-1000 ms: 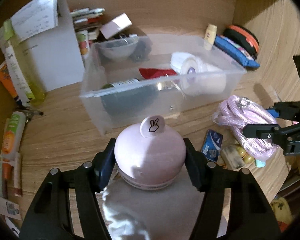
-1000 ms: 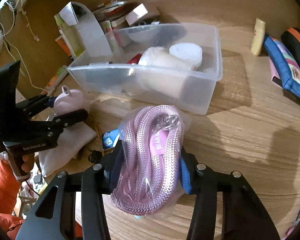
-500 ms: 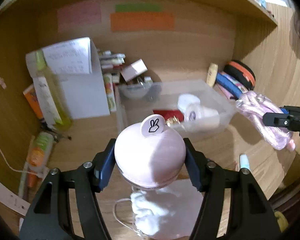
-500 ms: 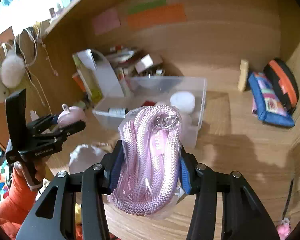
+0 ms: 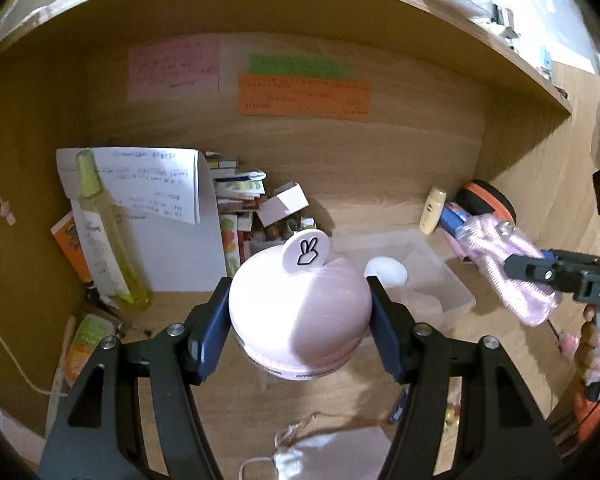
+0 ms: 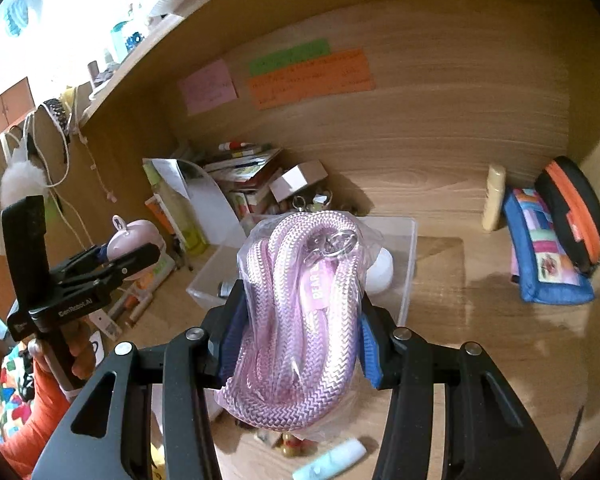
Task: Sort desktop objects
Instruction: 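Carry the piggy jar and rope bag into the clear bin and release both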
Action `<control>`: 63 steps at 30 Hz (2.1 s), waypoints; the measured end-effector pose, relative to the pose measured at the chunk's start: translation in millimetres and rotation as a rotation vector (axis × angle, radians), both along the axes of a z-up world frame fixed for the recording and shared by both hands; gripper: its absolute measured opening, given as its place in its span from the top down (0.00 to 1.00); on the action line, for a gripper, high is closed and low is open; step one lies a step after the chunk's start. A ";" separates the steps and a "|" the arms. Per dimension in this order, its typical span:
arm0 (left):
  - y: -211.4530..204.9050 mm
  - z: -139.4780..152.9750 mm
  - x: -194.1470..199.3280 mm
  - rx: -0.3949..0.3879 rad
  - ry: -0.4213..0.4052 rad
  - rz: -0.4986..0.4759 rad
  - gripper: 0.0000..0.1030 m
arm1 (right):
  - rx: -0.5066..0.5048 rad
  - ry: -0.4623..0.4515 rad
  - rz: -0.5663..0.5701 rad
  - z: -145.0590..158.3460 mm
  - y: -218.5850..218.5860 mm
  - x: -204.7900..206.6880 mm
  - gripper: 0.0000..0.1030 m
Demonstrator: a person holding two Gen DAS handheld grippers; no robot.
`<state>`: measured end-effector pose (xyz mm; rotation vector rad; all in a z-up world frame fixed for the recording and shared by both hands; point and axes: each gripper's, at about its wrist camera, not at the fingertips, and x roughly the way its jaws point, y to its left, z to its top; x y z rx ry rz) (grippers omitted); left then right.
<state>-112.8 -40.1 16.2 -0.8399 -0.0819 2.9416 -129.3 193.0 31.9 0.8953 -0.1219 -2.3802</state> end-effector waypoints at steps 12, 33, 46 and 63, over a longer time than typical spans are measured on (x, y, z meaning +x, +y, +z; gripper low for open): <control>-9.9 -30.2 -65.4 0.025 -0.089 -0.018 0.39 | 0.072 -0.071 0.036 -27.3 -41.2 -55.8 0.56; 10.4 -84.3 -111.3 -0.064 -0.176 -0.093 0.39 | 0.305 -0.112 0.086 -76.1 -100.1 -107.2 0.57; 13.9 -76.5 -96.2 -0.079 -0.124 -0.102 0.39 | 0.384 -0.012 0.032 -55.8 -90.9 -76.5 0.49; 12.6 -23.3 -23.5 -0.139 -0.004 0.010 0.19 | 0.266 0.081 -0.043 -17.4 -45.3 1.6 0.26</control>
